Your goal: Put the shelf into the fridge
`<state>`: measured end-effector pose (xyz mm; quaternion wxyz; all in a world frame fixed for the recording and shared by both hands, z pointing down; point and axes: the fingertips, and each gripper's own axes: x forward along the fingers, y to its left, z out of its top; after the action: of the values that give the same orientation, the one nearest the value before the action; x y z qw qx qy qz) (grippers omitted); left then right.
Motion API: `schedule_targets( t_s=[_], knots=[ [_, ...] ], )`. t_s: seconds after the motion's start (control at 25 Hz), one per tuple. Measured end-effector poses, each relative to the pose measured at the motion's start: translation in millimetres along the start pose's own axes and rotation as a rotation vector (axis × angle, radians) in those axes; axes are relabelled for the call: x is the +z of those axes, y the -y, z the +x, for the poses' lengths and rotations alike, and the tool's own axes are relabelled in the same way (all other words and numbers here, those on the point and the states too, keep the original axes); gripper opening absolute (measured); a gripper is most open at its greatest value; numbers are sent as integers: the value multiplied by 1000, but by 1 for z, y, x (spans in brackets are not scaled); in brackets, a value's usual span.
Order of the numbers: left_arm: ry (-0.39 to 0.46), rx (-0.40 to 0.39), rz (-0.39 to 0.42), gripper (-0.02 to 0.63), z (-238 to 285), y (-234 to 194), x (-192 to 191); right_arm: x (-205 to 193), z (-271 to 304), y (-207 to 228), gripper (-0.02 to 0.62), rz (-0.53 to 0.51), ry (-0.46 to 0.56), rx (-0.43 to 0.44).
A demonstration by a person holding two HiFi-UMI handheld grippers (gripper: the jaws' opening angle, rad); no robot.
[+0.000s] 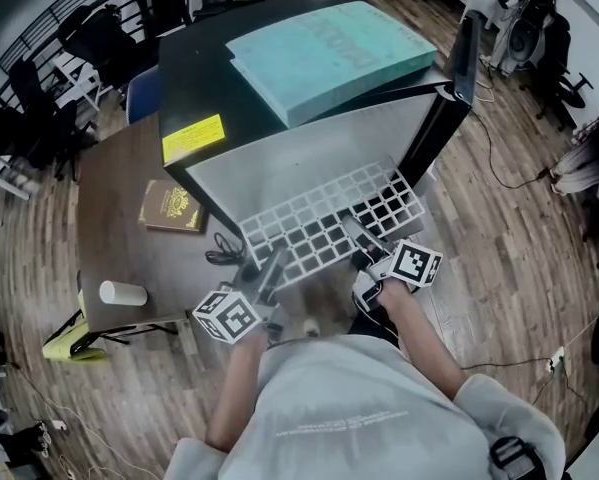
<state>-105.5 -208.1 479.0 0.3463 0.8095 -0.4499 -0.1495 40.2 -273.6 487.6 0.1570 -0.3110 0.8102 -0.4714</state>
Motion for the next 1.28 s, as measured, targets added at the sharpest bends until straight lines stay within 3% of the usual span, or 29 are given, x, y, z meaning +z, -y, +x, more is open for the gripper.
schedule_targets(
  t_s=[0.76, 1.28],
  knots=[
    [-4, 14, -27, 120, 5, -12, -1, -1, 2, 1, 101, -61, -6, -40],
    [5, -19, -44, 114, 12, -23, 3, -3, 5, 6, 100, -30, -4, -35]
  ],
)
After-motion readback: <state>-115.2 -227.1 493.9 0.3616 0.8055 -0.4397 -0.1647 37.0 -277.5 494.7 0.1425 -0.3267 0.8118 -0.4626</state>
